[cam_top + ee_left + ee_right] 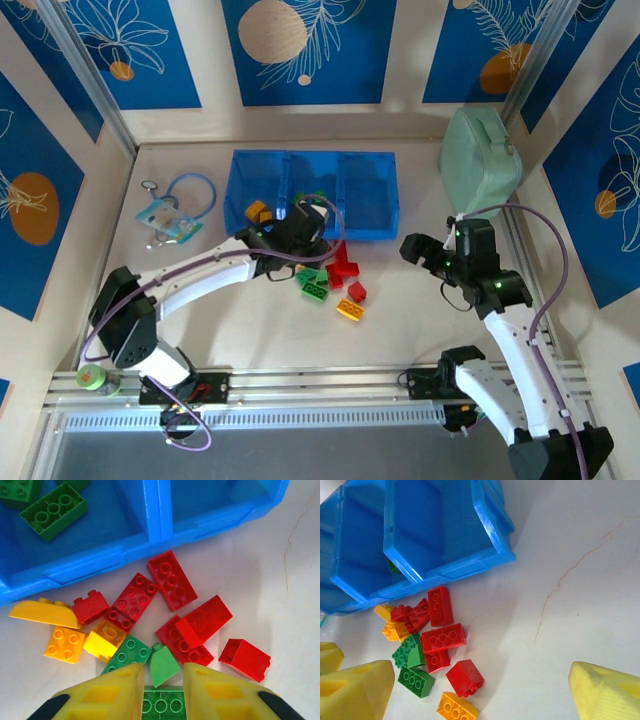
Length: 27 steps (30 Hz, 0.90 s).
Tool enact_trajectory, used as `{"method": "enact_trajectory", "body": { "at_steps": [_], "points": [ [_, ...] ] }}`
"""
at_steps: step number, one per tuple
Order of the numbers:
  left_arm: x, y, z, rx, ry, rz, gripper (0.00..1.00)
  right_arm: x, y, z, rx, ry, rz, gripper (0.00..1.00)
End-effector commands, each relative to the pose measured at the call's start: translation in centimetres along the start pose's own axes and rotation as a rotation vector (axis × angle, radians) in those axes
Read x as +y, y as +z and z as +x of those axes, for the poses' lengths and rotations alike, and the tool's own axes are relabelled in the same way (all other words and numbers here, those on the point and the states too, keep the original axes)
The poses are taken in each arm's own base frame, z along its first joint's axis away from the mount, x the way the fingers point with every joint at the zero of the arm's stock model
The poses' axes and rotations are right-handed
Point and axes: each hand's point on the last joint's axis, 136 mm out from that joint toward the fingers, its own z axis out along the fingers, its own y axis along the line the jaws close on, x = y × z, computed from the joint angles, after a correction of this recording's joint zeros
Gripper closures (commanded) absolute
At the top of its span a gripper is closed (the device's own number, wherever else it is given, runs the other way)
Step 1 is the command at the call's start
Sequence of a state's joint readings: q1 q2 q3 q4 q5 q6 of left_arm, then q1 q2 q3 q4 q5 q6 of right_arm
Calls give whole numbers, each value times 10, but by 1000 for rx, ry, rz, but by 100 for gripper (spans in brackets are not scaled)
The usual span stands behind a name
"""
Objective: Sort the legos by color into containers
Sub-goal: Pick up the lego from the middle-left of the table.
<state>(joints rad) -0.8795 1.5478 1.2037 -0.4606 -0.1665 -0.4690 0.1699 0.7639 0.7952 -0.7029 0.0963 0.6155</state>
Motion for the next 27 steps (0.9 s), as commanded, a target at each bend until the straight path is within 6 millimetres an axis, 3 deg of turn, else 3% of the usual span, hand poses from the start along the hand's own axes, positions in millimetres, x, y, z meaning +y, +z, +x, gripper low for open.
{"method": "enact_trajectory", "body": {
  "at_steps": [1,8,9,10,11,12,15,21,25,27],
  "points": [
    [4,-8,-3,-10,-6,26,73,-1,-2,6,12,10,-6,9],
    [-7,1,3,19,-20,65,76,-4,1,10,31,6,4,10],
    [-8,1,4,20,-14,72,73,-5,1,11,36,5,4,10],
    [-12,0,5,26,12,89,64,-4,2,12,41,2,2,9],
    [-18,-2,6,37,53,95,47,-5,3,14,56,0,4,9],
    [-24,-4,8,48,94,80,40,-5,5,16,71,-1,4,8],
    [-52,1,26,115,204,68,33,-6,13,25,130,10,7,7],
    [-102,34,88,276,197,167,24,-10,18,36,160,48,0,7],
    [-110,48,112,337,232,105,17,-10,17,40,167,49,-6,7],
    [-109,52,119,357,254,62,6,-10,17,41,171,47,-7,7]
  ]
}}
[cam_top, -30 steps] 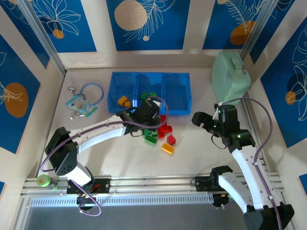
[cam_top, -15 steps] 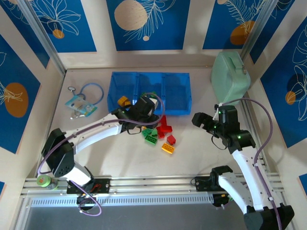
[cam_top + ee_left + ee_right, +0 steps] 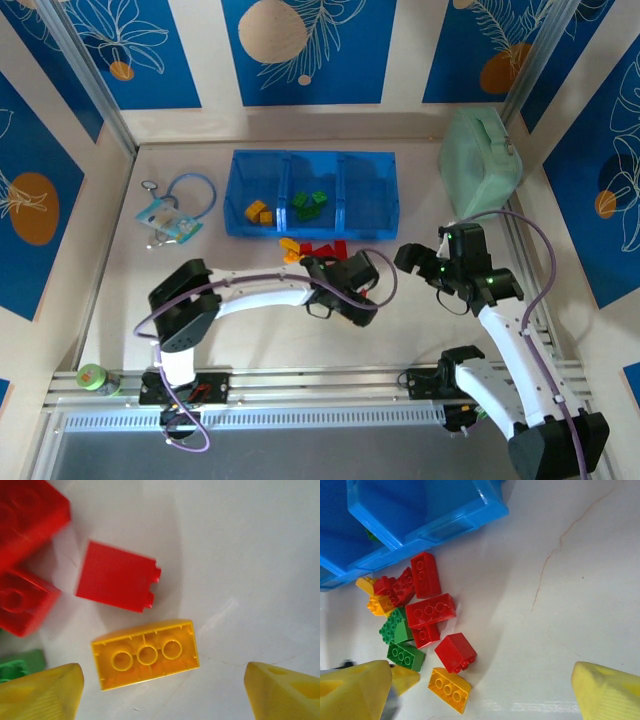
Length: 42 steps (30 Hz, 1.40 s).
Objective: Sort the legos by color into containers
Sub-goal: Pick up the lego from the middle-left of the table.
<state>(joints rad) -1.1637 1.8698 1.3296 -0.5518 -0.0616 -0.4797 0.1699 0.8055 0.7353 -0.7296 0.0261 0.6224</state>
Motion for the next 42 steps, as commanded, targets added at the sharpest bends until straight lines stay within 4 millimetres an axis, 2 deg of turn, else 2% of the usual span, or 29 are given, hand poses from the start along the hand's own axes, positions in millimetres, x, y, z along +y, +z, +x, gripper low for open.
{"method": "enact_trajectory", "body": {
  "at_steps": [1,11,16,21,23,29,36,42],
  "points": [
    [0,0,1,29,-15,-63,3,1,-1,9,29,14,-21,7],
    [-2,20,10,80,-21,-84,1,-4,1,15,22,22,-17,7],
    [-7,30,9,92,-13,-80,2,-6,1,14,14,21,-11,7],
    [-3,38,9,101,-9,-114,4,-7,3,14,11,22,-8,7],
    [-2,42,9,109,-7,-124,6,-8,3,14,12,24,-7,7],
    [3,50,15,133,-6,-148,21,-10,3,14,5,27,-2,7],
    [10,42,17,122,-8,-167,36,-10,2,13,-1,29,0,7],
    [23,8,-3,26,-78,-128,42,-10,0,11,-14,32,-1,8]
  ]
}}
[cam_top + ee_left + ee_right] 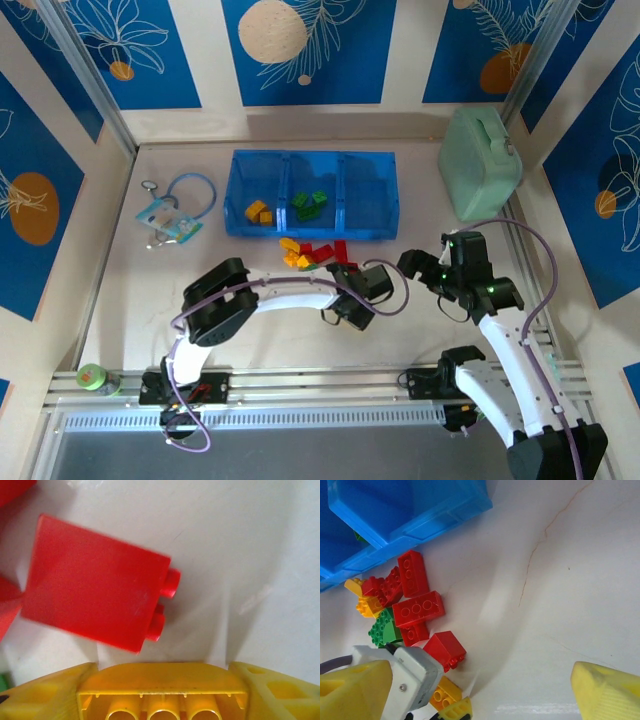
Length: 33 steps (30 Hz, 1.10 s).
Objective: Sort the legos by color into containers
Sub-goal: Pick up the lego from the middle-left of the table, then place the lego in the container.
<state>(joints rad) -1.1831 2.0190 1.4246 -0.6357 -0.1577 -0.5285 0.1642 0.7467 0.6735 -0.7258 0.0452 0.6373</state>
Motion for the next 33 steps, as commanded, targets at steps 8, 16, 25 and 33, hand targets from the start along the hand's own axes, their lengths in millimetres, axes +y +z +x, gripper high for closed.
{"method": "enact_trajectory", "body": {
  "at_steps": [8,16,25,33],
  "points": [
    [84,-86,-57,-210,-196,70,46,2,-7,-3,-17,14,-9,8],
    [182,-130,-102,-356,-333,17,49,1,-5,-2,-14,19,-9,8],
    [290,-134,-136,-414,-503,-47,49,3,-9,-3,-15,10,-10,8],
    [350,-106,-135,-375,-616,-80,43,21,-8,5,26,-63,-99,10]
  ]
}}
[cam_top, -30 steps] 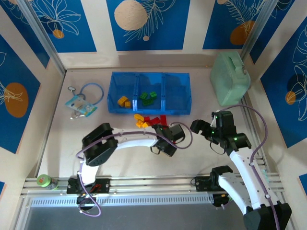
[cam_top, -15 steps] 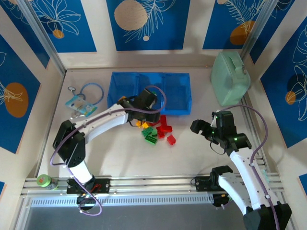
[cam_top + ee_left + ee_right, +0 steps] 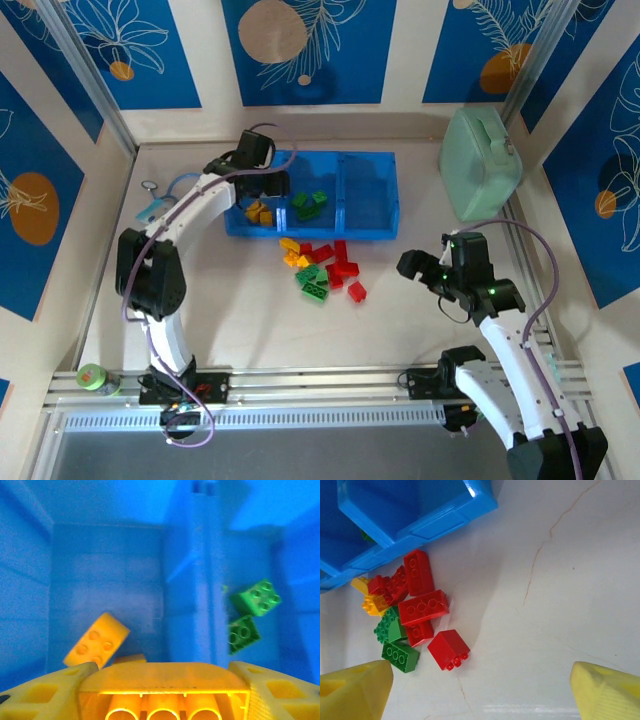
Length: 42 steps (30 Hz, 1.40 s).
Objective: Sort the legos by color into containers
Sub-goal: Place the lego in the container, then pick up the lego from the center of the table.
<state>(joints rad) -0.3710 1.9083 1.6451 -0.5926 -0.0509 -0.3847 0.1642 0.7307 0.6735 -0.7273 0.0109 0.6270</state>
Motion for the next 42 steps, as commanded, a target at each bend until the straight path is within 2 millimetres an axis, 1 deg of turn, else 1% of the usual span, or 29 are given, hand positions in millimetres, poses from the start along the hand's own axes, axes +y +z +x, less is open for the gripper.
{"method": "enact_trajectory", "body": {
  "at_steps": [1,4,5,7,10,13,15,18,20,22,25,27,31,36,38,39,42],
  "points": [
    [5,4,-8,8,-7,16,40,18,-4,4,26,-73,-72,10],
    [10,2,-12,3,-10,13,22,25,-2,9,54,-125,-70,10],
    [9,0,-12,0,-9,14,18,26,0,10,65,-140,-60,11],
    [7,-8,-14,-14,-10,26,15,29,5,12,83,-174,-38,11],
    [3,-26,-16,-55,-10,51,13,37,14,15,110,-237,-8,11],
    [2,-47,-11,-90,-10,66,12,47,24,22,155,-304,6,11],
    [0,-62,-3,-117,-5,84,12,52,32,28,183,-353,22,11],
    [0,-78,19,-143,-2,107,12,56,47,37,231,-414,68,11],
    [1,-85,37,-144,3,118,12,61,57,43,261,-451,79,11],
    [3,-90,60,-134,-9,124,12,63,70,48,290,-481,106,13],
    [3,-93,97,-107,-13,143,12,63,88,54,337,-509,156,19],
    [3,-95,120,-92,-7,147,12,61,99,55,355,-525,206,27],
    [3,-99,159,-62,14,151,12,58,117,66,415,-565,262,31],
    [10,-103,189,-46,11,150,12,52,136,88,497,-595,320,33],
    [13,-102,196,-41,1,151,12,45,142,93,517,-591,365,38],
    [14,-101,200,-36,-3,151,12,41,144,94,524,-589,394,42],
    [15,-101,203,-35,-4,153,12,34,146,94,528,-595,463,52]
  ]
}}
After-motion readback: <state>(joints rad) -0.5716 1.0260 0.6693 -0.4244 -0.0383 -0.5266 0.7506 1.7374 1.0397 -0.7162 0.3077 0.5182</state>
